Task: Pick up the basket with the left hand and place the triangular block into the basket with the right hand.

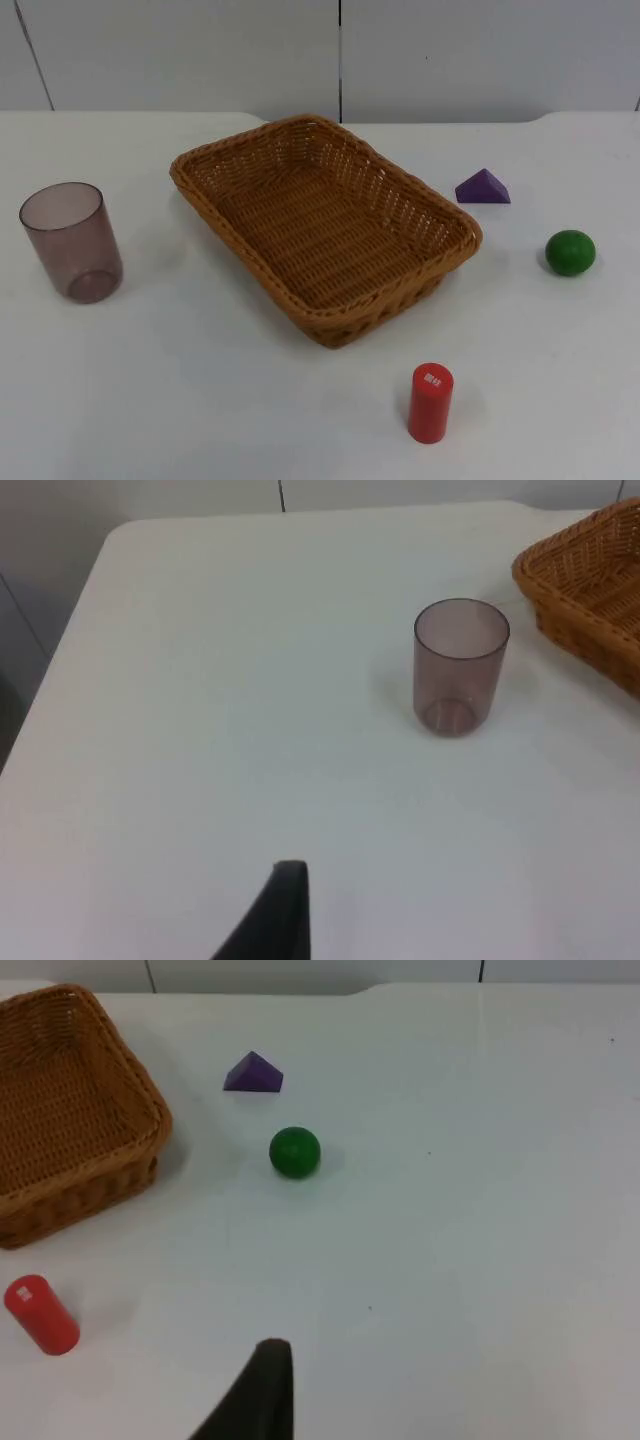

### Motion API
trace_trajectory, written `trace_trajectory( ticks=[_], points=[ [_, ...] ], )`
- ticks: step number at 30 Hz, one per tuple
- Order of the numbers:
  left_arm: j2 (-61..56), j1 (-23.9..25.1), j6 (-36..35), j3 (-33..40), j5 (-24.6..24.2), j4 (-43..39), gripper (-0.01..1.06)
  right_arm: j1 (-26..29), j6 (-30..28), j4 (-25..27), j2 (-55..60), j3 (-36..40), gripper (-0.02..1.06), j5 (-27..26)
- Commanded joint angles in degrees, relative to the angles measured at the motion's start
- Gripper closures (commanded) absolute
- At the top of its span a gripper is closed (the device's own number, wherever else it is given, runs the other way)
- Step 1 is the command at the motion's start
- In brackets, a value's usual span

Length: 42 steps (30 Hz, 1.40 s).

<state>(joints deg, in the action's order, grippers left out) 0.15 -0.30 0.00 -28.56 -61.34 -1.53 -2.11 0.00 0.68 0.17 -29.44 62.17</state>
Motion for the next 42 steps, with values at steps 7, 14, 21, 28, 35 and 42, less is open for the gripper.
trace_trajectory(
  ticks=[7,14,21,28,35,42],
  points=[
    [8.1,-0.3,-5.0,-6.5,3.1,-3.3,0.0,0.2,1.3,0.5,4.8,-6.8,-0.01,-1.7],
    [21.8,-0.3,-10.1,-15.4,10.8,-7.9,0.0,0.2,2.1,0.5,16.0,-14.0,-0.01,-5.3],
    [36.9,-0.3,-7.8,-24.3,12.6,-2.9,0.0,0.2,2.1,-0.7,28.7,-21.0,-0.01,-9.6],
    [48.4,-0.3,-7.5,-26.7,15.8,-1.2,0.0,0.2,2.1,-2.1,40.4,-24.9,-0.01,-18.8],
    [56.4,-0.3,-4.7,-26.5,18.9,10.3,0.0,0.2,1.9,-2.1,48.5,-28.3,-0.01,-20.9],
    [64.4,-4.4,3.6,-26.5,19.0,20.6,0.0,0.2,2.1,-0.3,50.5,-28.3,-0.01,-23.0]
  ],
)
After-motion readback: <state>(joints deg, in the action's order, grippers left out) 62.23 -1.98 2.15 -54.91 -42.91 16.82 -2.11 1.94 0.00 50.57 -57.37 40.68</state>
